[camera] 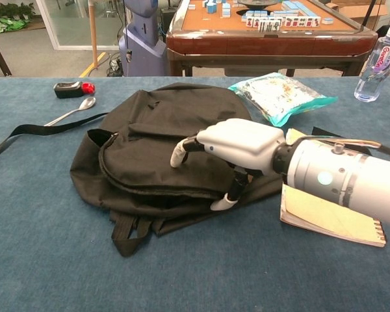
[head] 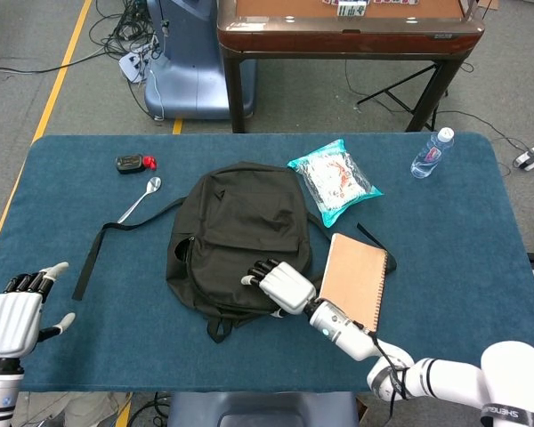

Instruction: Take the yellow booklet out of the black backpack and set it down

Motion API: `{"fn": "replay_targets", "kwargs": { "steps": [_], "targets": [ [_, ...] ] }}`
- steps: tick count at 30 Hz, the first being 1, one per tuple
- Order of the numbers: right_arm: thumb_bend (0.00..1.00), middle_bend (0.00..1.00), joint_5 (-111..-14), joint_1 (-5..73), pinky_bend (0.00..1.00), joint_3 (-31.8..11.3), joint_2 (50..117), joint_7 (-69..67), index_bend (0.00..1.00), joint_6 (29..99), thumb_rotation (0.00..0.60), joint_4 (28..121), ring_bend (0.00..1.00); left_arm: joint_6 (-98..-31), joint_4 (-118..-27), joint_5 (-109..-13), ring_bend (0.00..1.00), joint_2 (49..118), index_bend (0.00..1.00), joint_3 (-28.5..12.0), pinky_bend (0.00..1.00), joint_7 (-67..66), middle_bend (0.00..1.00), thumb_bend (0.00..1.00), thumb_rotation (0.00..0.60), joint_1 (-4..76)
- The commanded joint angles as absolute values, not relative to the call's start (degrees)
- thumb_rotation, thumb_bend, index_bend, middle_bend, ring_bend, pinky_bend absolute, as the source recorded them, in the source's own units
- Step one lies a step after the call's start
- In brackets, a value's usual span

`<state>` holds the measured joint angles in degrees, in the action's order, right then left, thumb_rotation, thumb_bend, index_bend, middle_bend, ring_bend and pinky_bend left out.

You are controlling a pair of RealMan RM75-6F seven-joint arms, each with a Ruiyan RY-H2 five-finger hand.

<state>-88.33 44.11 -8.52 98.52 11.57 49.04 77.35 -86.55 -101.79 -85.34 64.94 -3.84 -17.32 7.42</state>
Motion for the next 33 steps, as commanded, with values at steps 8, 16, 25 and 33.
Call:
{"fn": "replay_targets", "kwargs": {
  "steps": [8, 16, 25, 33],
  "targets": [
    [0.53, 0.37, -85.9, 46.4, 0.36, -11.1, 103.9, 9.6, 0.44, 51.9, 0.6, 71.6, 0.23, -86.5, -101.0, -85.2, 0.31, 65.2, 0.25, -3.9, 0.25, -16.7, 0.29, 0.17, 0.6, 7.3],
    [0.57, 0.45, -83.1, 47.4, 0.46, -13.4, 103.9, 4.6, 0.62, 52.1, 0.6, 70.4, 0.32, -86.2, -100.4, -85.3, 0.31, 64.9, 0.25, -4.1, 0.25, -16.1, 0.29, 0.17, 0.6, 7.6],
    [0.57, 0.47, -74.9, 48.4, 0.5, -20.4, 105.2, -0.9, 0.63, 52.9, 0.6, 68.1, 0.35, -83.3, -100.4, -89.7, 0.31, 64.0, 0.26, -5.0, 0.25, -14.0, 0.29, 0.17, 0.6, 11.5],
    [0.57, 0.47, -65.8, 50.4, 0.5, -26.3, 107.5, -1.3, 0.63, 52.4, 0.6, 64.4, 0.35, -77.7, -100.3, -97.5, 0.31, 64.6, 0.3, -5.6, 0.25, -8.0, 0.29, 0.17, 0.6, 19.0]
  ]
}}
